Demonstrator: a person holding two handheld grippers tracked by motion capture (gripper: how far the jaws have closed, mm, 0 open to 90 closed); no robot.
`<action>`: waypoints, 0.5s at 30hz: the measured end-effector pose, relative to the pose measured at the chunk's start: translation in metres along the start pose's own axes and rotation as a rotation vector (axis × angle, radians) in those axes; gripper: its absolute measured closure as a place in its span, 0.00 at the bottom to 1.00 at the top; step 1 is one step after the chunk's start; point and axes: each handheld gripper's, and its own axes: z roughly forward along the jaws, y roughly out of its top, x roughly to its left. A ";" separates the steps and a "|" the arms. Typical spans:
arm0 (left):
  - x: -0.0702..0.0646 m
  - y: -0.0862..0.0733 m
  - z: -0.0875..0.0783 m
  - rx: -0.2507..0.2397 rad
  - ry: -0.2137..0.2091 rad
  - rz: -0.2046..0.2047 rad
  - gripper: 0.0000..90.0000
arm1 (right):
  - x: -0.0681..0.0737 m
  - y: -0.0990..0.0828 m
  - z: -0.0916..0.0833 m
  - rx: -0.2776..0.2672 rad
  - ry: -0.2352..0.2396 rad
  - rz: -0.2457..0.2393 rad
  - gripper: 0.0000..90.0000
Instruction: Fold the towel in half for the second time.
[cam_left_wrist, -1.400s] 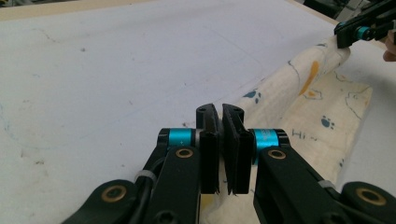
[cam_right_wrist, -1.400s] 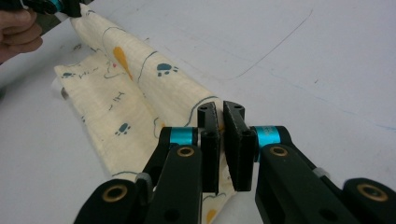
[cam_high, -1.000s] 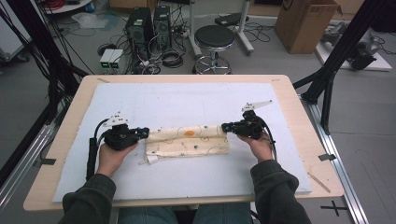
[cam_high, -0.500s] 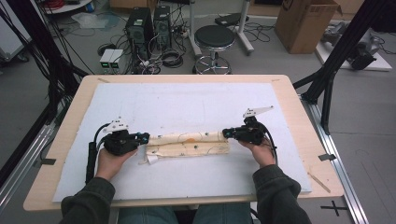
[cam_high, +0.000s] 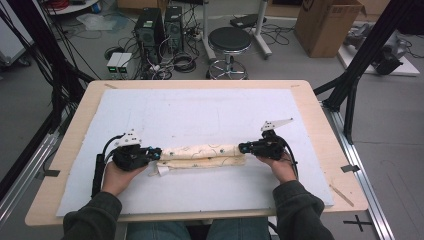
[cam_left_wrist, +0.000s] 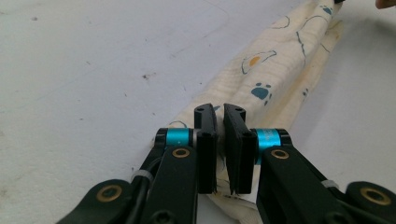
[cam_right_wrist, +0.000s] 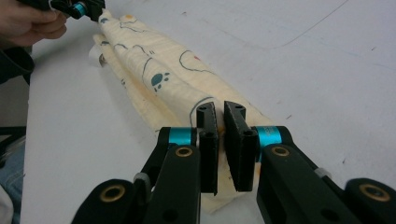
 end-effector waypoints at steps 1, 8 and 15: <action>-0.001 0.000 0.000 0.003 -0.003 0.006 0.92 | 0.000 -0.001 0.000 0.005 0.004 -0.003 0.93; -0.004 0.000 0.001 0.039 -0.005 0.013 0.92 | 0.003 -0.003 -0.001 0.019 0.004 -0.017 0.93; -0.003 -0.010 0.002 0.049 -0.002 -0.004 0.92 | 0.004 -0.007 -0.001 0.037 0.011 -0.013 0.93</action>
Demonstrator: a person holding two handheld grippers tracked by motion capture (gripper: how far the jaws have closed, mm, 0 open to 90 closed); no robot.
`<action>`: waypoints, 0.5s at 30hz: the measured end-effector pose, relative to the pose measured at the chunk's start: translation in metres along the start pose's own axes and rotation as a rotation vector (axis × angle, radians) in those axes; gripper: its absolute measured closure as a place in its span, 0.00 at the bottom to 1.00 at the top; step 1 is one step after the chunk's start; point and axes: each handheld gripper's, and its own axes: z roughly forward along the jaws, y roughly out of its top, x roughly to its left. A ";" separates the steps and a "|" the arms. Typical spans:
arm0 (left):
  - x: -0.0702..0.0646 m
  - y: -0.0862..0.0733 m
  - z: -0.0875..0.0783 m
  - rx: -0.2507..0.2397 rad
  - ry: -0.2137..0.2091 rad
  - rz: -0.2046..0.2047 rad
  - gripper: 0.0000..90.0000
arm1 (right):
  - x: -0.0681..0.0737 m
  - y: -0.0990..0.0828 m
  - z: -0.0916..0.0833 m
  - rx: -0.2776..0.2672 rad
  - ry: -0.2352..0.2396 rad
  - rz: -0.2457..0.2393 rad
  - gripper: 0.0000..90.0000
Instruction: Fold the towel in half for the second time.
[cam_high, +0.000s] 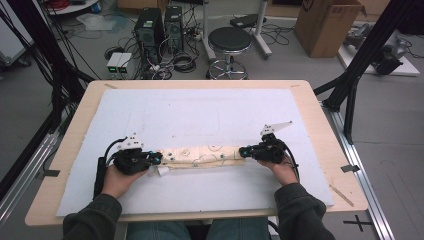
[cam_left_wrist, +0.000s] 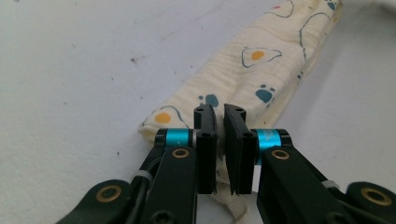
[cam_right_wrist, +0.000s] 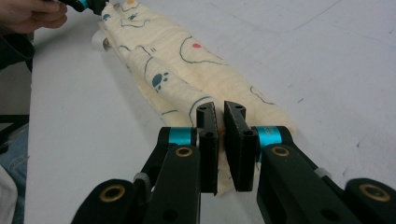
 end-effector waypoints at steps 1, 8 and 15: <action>0.000 -0.003 0.001 -0.004 0.002 -0.010 0.92 | -0.001 0.000 0.000 -0.001 0.002 -0.004 0.93; -0.001 -0.005 0.001 0.007 0.003 0.000 0.92 | 0.000 -0.005 0.002 0.020 0.009 -0.005 0.93; -0.002 -0.010 0.001 0.002 -0.014 -0.014 0.86 | 0.002 -0.010 0.003 0.028 0.010 0.011 0.86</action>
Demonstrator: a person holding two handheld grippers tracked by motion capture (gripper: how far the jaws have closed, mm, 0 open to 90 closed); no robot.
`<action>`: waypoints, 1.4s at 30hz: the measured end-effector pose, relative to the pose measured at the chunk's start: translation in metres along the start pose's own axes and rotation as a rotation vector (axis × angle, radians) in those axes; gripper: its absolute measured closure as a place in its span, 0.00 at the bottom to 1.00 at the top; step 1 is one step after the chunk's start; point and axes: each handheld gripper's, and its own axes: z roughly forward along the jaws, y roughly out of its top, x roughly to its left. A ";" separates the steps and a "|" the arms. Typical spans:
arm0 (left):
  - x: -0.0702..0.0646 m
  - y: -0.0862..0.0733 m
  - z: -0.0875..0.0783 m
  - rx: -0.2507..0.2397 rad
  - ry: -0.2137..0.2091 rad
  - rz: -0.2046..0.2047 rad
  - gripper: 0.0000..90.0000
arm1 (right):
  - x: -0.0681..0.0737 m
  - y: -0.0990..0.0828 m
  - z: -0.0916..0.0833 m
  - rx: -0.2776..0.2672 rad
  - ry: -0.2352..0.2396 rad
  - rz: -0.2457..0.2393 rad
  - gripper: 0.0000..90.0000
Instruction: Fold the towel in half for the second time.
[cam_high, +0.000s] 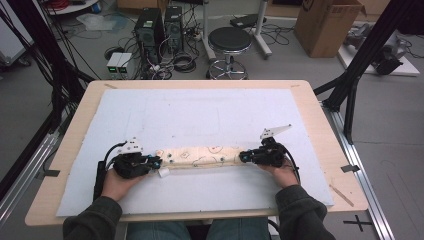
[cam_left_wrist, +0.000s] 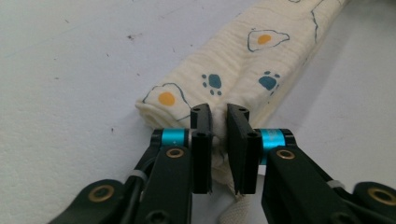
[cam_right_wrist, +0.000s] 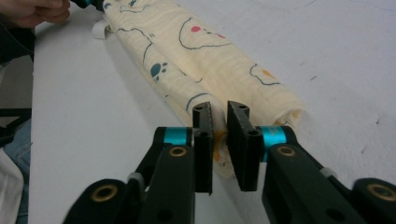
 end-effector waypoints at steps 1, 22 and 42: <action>0.000 0.000 -0.001 -0.008 -0.008 -0.001 0.82 | 0.000 0.000 0.000 -0.003 0.007 0.005 0.82; -0.016 0.042 -0.001 -0.099 -0.047 0.016 0.88 | 0.030 0.038 0.002 -0.068 0.027 -0.064 0.88; -0.032 0.050 0.055 0.121 -0.057 0.106 0.99 | 0.058 0.061 0.080 0.110 0.043 -0.133 0.96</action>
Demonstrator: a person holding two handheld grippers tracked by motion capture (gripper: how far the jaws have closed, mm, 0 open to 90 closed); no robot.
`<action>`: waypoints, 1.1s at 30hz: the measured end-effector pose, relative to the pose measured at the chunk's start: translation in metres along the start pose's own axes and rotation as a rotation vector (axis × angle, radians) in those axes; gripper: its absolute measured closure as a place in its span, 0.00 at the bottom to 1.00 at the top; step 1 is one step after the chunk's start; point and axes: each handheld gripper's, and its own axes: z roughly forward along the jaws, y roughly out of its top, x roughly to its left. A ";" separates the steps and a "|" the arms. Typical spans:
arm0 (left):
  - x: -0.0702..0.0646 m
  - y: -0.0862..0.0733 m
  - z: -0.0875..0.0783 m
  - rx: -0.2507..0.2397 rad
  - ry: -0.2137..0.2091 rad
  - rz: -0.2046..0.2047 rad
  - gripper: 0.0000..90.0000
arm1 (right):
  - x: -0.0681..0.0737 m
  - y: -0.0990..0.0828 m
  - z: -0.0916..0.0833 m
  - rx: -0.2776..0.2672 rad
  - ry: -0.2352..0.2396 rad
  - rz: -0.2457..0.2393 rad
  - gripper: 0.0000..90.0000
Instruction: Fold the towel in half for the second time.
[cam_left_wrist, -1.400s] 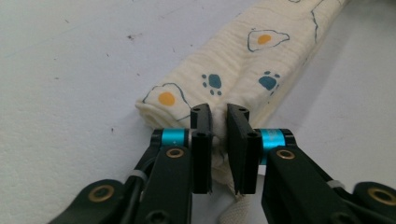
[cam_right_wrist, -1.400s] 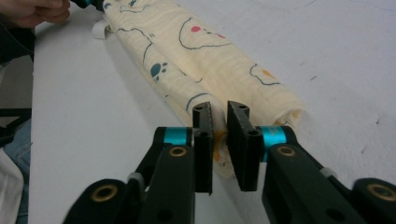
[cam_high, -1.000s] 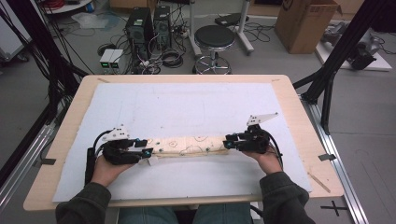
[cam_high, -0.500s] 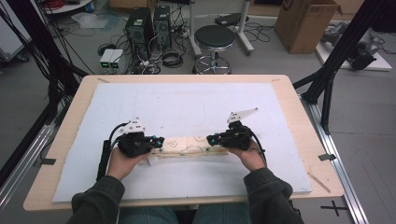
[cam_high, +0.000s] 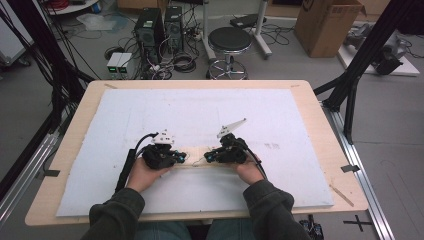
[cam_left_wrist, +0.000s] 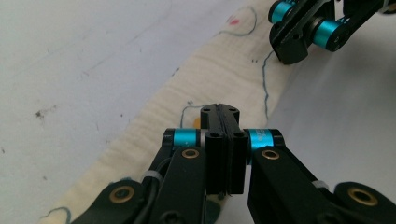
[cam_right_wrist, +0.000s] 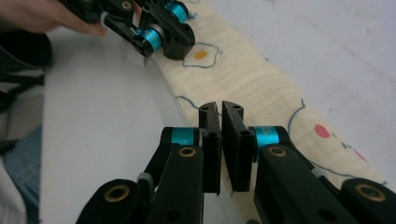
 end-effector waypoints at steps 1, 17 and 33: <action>0.000 -0.001 0.001 0.016 0.003 0.008 0.99 | 0.000 0.000 0.002 0.011 -0.011 -0.013 0.96; 0.011 -0.025 -0.016 0.022 0.022 -0.033 0.98 | -0.009 -0.023 -0.009 0.059 -0.045 -0.004 0.96; 0.018 -0.035 -0.032 0.023 0.047 -0.035 0.93 | -0.018 -0.039 -0.030 0.048 -0.078 0.008 0.94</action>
